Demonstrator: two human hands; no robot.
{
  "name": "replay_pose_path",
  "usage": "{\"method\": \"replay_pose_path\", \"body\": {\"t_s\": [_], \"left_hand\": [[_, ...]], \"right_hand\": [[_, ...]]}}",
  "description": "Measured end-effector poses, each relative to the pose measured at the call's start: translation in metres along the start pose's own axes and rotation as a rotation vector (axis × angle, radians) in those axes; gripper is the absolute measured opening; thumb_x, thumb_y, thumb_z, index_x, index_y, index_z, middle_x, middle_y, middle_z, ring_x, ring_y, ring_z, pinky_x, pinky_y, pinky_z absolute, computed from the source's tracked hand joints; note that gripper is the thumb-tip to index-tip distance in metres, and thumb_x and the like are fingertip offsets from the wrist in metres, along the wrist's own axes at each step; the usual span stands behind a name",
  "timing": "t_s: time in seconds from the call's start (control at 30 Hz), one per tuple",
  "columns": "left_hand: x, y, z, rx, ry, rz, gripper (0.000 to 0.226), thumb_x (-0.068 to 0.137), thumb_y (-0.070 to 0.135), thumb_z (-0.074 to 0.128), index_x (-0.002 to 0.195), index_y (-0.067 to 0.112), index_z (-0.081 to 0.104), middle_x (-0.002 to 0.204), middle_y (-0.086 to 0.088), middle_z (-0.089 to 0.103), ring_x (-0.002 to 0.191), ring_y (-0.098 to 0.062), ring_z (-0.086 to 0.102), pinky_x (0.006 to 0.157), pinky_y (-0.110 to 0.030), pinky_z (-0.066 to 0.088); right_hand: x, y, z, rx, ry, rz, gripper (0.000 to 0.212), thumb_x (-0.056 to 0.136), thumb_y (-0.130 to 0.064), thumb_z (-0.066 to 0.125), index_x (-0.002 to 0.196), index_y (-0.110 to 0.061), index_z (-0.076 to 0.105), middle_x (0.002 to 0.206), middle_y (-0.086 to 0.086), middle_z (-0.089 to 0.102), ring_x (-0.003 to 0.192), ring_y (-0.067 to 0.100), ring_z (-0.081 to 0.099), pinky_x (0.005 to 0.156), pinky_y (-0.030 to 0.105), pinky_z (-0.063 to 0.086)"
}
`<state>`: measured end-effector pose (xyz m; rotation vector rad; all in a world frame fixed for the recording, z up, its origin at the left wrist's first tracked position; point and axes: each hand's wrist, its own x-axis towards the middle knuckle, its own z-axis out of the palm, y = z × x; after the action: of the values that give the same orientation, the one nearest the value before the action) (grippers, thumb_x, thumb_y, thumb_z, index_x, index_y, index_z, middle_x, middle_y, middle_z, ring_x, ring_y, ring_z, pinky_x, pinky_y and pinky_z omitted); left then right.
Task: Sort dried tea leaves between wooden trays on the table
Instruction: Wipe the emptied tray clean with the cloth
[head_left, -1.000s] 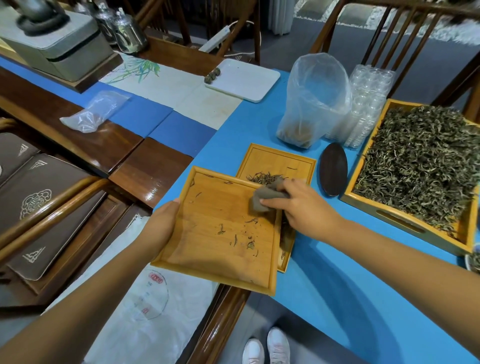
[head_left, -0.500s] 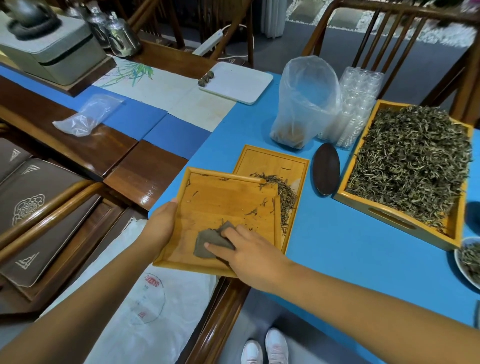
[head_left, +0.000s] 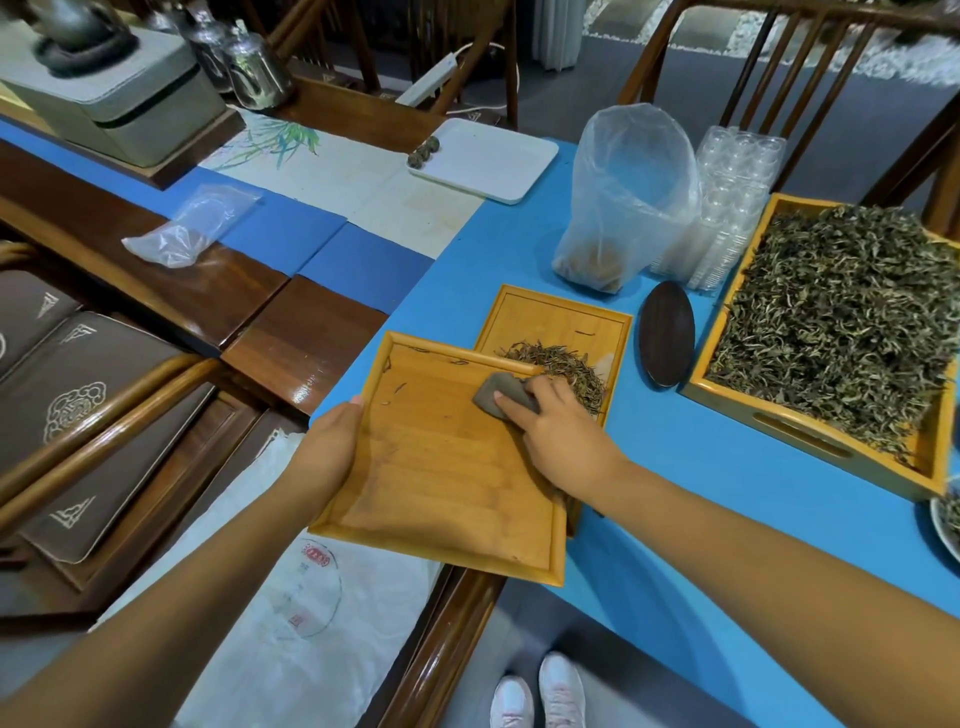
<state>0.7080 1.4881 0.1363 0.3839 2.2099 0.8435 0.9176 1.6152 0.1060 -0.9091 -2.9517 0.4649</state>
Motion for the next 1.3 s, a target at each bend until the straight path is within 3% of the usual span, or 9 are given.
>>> {"method": "replay_pose_path", "body": {"t_s": [0.23, 0.3, 0.37, 0.47, 0.53, 0.6, 0.83, 1.13, 1.3], "left_hand": [[-0.003, -0.006, -0.001, -0.079, -0.051, 0.006, 0.034, 0.098, 0.043, 0.031, 0.095, 0.022, 0.057, 0.116, -0.019, 0.060, 0.110, -0.037, 0.056, 0.101, -0.056, 0.041], [-0.001, -0.007, 0.000, -0.117, -0.045, 0.005, 0.032, 0.097, 0.043, 0.033, 0.092, 0.024, 0.058, 0.115, -0.018, 0.061, 0.110, -0.036, 0.056, 0.101, -0.055, 0.041], [0.000, -0.008, 0.003, -0.130, -0.020, 0.002, 0.031, 0.096, 0.042, 0.035, 0.082, 0.026, 0.058, 0.101, -0.010, 0.064, 0.102, -0.031, 0.058, 0.099, -0.052, 0.043], [0.002, -0.006, 0.009, -0.140, 0.010, 0.028, 0.033, 0.096, 0.039, 0.037, 0.074, 0.027, 0.058, 0.081, 0.001, 0.061, 0.084, -0.021, 0.057, 0.081, -0.041, 0.048], [0.002, -0.005, 0.013, -0.125, 0.009, 0.067, 0.034, 0.097, 0.036, 0.036, 0.072, 0.028, 0.058, 0.076, 0.005, 0.059, 0.075, -0.013, 0.055, 0.063, -0.028, 0.041], [0.001, -0.005, 0.014, -0.125, 0.002, 0.091, 0.034, 0.098, 0.033, 0.036, 0.072, 0.030, 0.057, 0.076, 0.007, 0.057, 0.073, -0.007, 0.052, 0.059, -0.023, 0.036], [-0.003, -0.010, 0.010, -0.160, -0.062, 0.151, 0.030, 0.100, 0.031, 0.033, 0.085, 0.033, 0.059, 0.091, 0.000, 0.063, 0.094, -0.022, 0.057, 0.087, -0.040, 0.044], [-0.004, -0.010, 0.007, -0.136, -0.048, 0.127, 0.031, 0.098, 0.038, 0.034, 0.079, 0.028, 0.057, 0.086, -0.002, 0.061, 0.084, -0.020, 0.056, 0.078, -0.038, 0.045], [-0.005, -0.015, 0.006, -0.093, -0.033, 0.142, 0.033, 0.098, 0.039, 0.030, 0.077, 0.030, 0.053, 0.081, 0.004, 0.058, 0.076, -0.012, 0.054, 0.061, -0.027, 0.040]], "right_hand": [[0.017, 0.000, -0.009, 0.127, 0.067, 0.160, 0.052, 0.091, -0.004, 0.041, 0.141, -0.018, 0.035, 0.132, 0.016, 0.035, 0.119, 0.033, 0.031, 0.104, 0.039, 0.030], [0.020, -0.007, -0.015, 0.190, 0.122, 0.149, 0.051, 0.091, -0.003, 0.042, 0.139, -0.018, 0.038, 0.130, 0.016, 0.037, 0.119, 0.033, 0.032, 0.104, 0.038, 0.030], [0.022, -0.019, -0.021, 0.215, 0.120, 0.041, 0.051, 0.089, -0.004, 0.045, 0.138, -0.018, 0.042, 0.129, 0.015, 0.040, 0.119, 0.032, 0.032, 0.103, 0.038, 0.030], [0.024, -0.042, -0.024, 0.189, 0.018, -0.193, 0.047, 0.090, -0.009, 0.047, 0.135, -0.022, 0.046, 0.126, 0.013, 0.043, 0.118, 0.029, 0.034, 0.100, 0.038, 0.034], [0.024, -0.057, -0.022, 0.134, -0.028, -0.301, 0.041, 0.094, -0.014, 0.045, 0.133, -0.024, 0.049, 0.125, 0.012, 0.045, 0.116, 0.029, 0.036, 0.094, 0.040, 0.039], [0.027, -0.067, -0.019, 0.088, -0.035, -0.341, 0.040, 0.095, -0.017, 0.044, 0.133, -0.024, 0.048, 0.124, 0.012, 0.044, 0.115, 0.029, 0.036, 0.089, 0.039, 0.040], [0.044, -0.079, -0.021, -0.010, -0.011, -0.319, 0.040, 0.097, -0.024, 0.038, 0.137, -0.024, 0.042, 0.130, 0.012, 0.040, 0.119, 0.030, 0.031, 0.087, 0.041, 0.037], [0.060, -0.075, -0.022, -0.116, -0.001, -0.141, 0.052, 0.094, -0.010, 0.038, 0.144, -0.014, 0.024, 0.138, 0.016, 0.031, 0.126, 0.034, 0.027, 0.096, 0.043, 0.036], [0.055, -0.058, -0.022, -0.152, -0.044, -0.055, 0.056, 0.089, -0.006, 0.048, 0.142, -0.012, 0.029, 0.135, 0.016, 0.033, 0.127, 0.035, 0.026, 0.096, 0.044, 0.039]]}}
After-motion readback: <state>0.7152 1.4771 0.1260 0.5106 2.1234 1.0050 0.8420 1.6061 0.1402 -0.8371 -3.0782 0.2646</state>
